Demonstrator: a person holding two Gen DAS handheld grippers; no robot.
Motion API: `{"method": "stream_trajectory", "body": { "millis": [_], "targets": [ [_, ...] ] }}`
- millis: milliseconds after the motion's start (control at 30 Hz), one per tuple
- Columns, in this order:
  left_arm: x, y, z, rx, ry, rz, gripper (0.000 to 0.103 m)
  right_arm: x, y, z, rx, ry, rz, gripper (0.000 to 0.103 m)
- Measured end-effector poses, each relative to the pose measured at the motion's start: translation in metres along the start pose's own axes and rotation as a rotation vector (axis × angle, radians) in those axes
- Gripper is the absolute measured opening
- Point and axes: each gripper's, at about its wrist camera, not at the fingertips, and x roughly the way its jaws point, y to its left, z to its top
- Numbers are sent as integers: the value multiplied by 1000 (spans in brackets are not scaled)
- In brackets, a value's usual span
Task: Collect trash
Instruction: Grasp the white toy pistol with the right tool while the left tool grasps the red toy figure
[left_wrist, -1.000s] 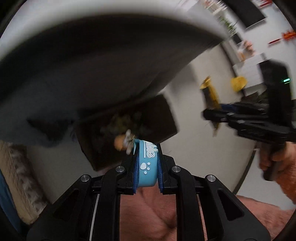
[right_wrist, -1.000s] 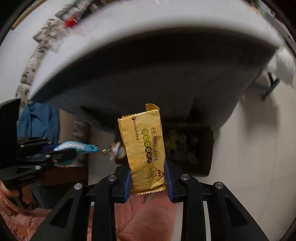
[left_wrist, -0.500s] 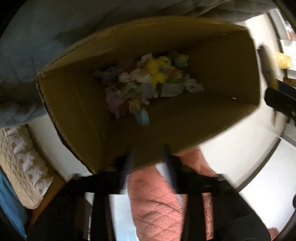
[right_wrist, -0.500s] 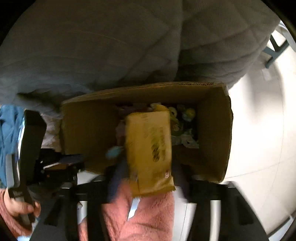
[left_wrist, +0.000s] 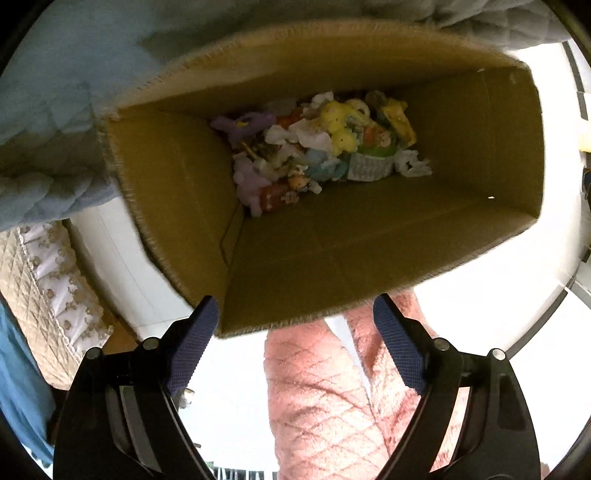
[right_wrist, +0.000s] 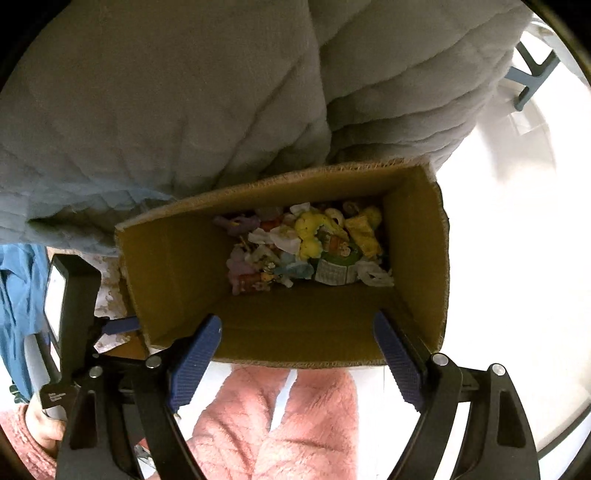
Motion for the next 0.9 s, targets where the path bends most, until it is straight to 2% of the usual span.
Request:
{"method": "stream_trajectory", "body": {
  "millis": [133,233,333,400,467,500,567,600,667,700,767,833,900],
  "targets": [
    [-42,-9,-16,31,7,-45,83,-51,19,-4,-20,-21,27,88],
    [-100,-24,-42,138,-47,-93,83,-101,36,-9,-54,-72,66,90],
    [-166,-30,-78,220,-157,-112,85,-167,61,-12,-119,-178,143,91],
    [-201,-23,-98,213,-233,-137,87,-211,82,-12,-184,-273,215,91],
    [-235,-9,-118,172,-355,-138,87,-245,103,-6,-255,-360,233,96],
    [-251,-1,-127,145,-426,-133,88,-264,119,3,-304,-423,236,98],
    [-276,20,-141,73,-545,-114,88,-282,144,23,-361,-486,217,98],
    [-282,26,-144,46,-577,-114,88,-287,156,36,-379,-501,211,98],
    [-296,46,-150,-32,-632,-93,88,-290,183,68,-402,-494,264,98],
    [-300,54,-151,-58,-646,-88,88,-288,194,85,-385,-468,311,98],
    [-304,72,-158,-119,-664,-91,89,-281,218,129,-300,-404,457,98],
    [-304,87,-162,-174,-662,-95,89,-273,233,165,-180,-417,556,98],
    [-299,102,-170,-232,-650,-119,89,-266,241,194,-93,-424,609,96]
  ]
}}
